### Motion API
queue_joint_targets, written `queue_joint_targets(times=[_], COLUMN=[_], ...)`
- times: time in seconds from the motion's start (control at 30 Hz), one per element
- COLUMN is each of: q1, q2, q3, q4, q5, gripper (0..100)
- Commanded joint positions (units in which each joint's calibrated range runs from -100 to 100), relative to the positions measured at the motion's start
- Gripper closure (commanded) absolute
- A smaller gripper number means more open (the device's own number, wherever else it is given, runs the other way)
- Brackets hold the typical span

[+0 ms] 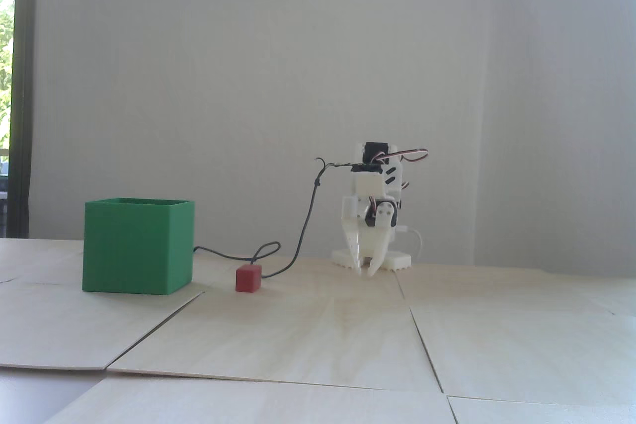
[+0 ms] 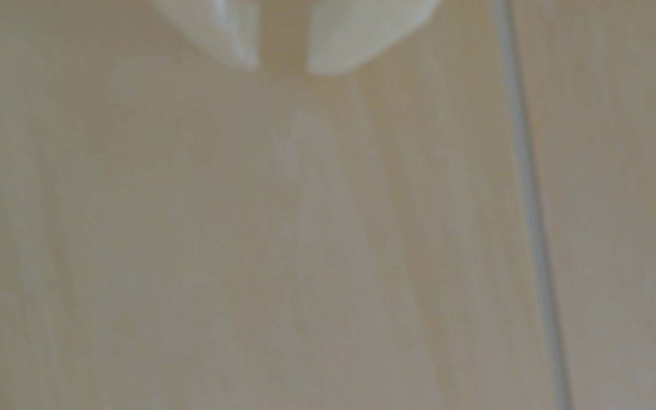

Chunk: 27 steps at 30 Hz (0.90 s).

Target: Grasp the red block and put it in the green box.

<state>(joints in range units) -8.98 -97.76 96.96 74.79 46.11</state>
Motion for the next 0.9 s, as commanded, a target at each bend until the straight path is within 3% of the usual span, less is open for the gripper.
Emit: queue_joint_targets(times=[0.0, 0.03, 0.87], q1=[0.33, 7.09, 7.09], q2=[-0.9, -0.9, -0.9], q3=[0.47, 0.56, 0.56], q4=[1.35, 1.85, 1.85], q5=[0.07, -0.3, -0.3], gripper=[97, 97, 97])
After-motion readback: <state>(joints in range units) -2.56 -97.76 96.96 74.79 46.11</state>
